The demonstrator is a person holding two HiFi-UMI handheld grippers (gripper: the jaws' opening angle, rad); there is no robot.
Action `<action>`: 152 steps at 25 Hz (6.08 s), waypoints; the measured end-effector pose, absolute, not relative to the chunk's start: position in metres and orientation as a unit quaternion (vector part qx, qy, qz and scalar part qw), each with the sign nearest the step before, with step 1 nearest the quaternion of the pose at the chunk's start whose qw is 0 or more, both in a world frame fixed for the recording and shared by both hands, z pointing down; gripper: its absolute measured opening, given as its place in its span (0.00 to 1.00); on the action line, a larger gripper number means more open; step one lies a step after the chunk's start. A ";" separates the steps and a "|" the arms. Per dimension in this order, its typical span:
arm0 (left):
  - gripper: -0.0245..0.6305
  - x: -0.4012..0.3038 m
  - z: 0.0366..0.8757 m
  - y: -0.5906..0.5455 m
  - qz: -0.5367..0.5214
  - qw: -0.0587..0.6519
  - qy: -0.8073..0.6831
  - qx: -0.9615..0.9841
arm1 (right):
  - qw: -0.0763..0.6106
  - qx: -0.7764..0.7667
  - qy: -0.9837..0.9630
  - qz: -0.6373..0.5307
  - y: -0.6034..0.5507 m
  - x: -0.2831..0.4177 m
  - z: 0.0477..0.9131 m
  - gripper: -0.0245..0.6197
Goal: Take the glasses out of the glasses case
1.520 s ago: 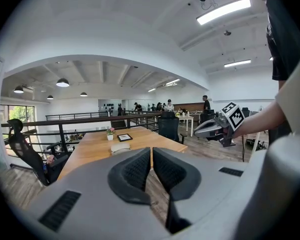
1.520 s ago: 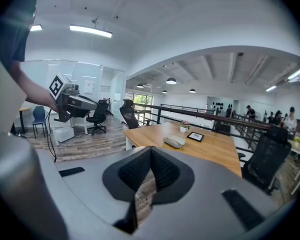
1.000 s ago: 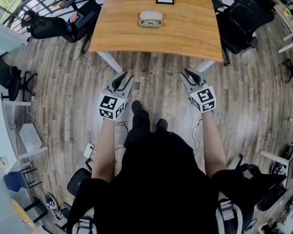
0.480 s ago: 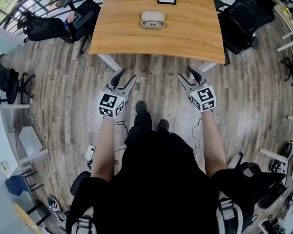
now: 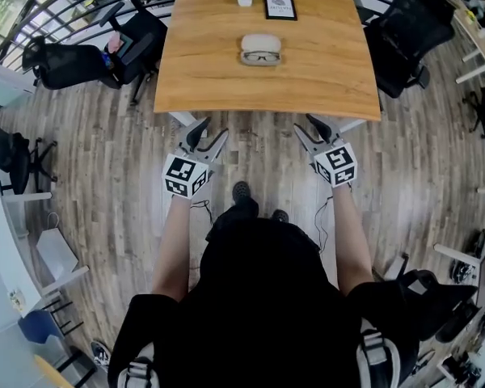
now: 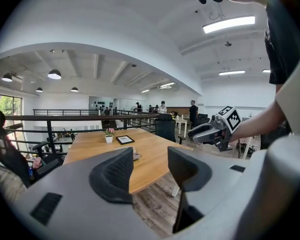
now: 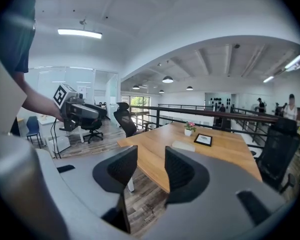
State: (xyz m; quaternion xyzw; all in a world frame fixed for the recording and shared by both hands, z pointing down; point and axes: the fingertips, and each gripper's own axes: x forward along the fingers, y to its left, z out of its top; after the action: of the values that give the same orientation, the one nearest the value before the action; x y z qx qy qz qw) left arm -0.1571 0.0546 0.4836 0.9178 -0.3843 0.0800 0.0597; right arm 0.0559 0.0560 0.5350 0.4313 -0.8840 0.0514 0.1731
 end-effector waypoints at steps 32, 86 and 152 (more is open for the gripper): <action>0.37 -0.171 0.506 -0.072 0.100 0.080 -0.353 0.927 | 0.185 0.445 -0.873 0.069 -0.056 0.035 0.554 0.32; 0.37 -0.119 0.535 -0.250 0.087 0.133 -0.490 0.857 | 0.257 0.250 -0.931 0.074 -0.278 0.057 0.613 0.24; 0.37 -0.132 0.621 -0.278 0.138 0.234 -0.423 0.865 | 0.432 0.105 -0.894 0.054 -0.305 -0.008 0.742 0.08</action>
State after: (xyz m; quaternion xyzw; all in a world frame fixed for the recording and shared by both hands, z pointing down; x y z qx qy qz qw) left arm -0.1322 -0.2779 0.6211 0.8646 -0.4229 0.1376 0.2338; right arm -0.0084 -0.3051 0.7419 0.1046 -0.8943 0.0543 0.4317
